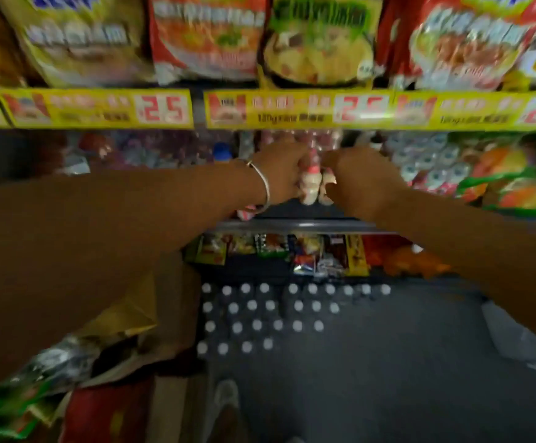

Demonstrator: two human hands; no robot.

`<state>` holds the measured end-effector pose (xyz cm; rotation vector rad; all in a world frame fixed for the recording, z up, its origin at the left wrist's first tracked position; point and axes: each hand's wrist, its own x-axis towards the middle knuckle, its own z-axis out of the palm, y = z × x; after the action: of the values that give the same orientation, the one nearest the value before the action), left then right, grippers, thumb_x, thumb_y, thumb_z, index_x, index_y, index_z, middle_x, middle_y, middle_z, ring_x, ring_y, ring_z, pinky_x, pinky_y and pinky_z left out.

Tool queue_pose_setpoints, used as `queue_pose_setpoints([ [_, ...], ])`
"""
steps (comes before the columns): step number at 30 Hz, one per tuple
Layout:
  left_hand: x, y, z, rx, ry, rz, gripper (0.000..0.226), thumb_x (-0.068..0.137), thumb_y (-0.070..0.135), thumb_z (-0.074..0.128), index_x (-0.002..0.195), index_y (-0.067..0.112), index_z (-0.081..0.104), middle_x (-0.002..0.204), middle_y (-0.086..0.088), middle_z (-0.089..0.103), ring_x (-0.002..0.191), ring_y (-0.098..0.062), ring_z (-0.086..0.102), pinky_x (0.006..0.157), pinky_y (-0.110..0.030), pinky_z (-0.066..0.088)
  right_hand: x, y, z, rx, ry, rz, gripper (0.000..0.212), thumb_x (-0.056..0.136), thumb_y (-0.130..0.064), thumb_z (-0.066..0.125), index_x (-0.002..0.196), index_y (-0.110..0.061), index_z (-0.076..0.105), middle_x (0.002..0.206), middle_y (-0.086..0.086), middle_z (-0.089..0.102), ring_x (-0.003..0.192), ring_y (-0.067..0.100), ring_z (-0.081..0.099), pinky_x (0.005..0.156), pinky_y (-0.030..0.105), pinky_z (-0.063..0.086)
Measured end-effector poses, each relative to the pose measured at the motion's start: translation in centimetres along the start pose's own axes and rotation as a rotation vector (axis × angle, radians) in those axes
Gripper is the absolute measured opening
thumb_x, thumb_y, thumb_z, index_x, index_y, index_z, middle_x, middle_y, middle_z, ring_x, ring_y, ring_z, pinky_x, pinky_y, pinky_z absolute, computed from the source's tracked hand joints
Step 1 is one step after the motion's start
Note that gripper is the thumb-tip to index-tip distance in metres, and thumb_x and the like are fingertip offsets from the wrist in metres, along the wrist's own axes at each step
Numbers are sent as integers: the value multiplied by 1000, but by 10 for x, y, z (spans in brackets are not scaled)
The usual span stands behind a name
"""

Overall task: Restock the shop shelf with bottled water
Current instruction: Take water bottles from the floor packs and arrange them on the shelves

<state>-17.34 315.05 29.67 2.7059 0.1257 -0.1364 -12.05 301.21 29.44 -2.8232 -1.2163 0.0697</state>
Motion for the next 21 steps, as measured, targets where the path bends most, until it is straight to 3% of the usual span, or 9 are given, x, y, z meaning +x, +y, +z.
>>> queue_pose_setpoints([
  [3,6,-46,81,-23,-93,2,37,82,9,64,116,3,53,121,-18,50,112,-30,49,87,-29,34,5,-3,85,30,-64,-12,34,88,-9,52,122,-8,55,115,18,60,106,36,56,80,40,48],
  [8,5,-122,209,-60,-186,-29,48,79,4,66,124,4,51,131,-14,47,122,-31,45,101,-36,36,5,-12,227,86,-211,-20,32,88,-8,52,121,-8,55,117,17,61,108,33,55,84,38,47],
  [12,0,-174,306,-66,-268,-85,39,77,1,63,115,8,55,120,-15,47,111,-34,47,95,-44,39,-2,-17,336,144,-380,-9,28,91,-12,49,117,-6,55,118,15,59,110,32,53,84,35,44],
  [16,-4,-210,386,-58,-326,-116,44,81,7,63,123,13,50,128,-11,42,121,-28,41,101,-42,35,-15,-22,436,251,-557,41,35,93,-15,50,128,-9,51,128,14,55,118,29,51,97,36,43],
  [21,-6,-244,458,-67,-337,-115,48,79,0,64,123,14,50,133,-8,39,123,-26,40,101,-38,37,-39,-32,534,336,-693,0,54,87,-30,63,136,-20,42,132,9,52,123,26,49,101,37,42],
])
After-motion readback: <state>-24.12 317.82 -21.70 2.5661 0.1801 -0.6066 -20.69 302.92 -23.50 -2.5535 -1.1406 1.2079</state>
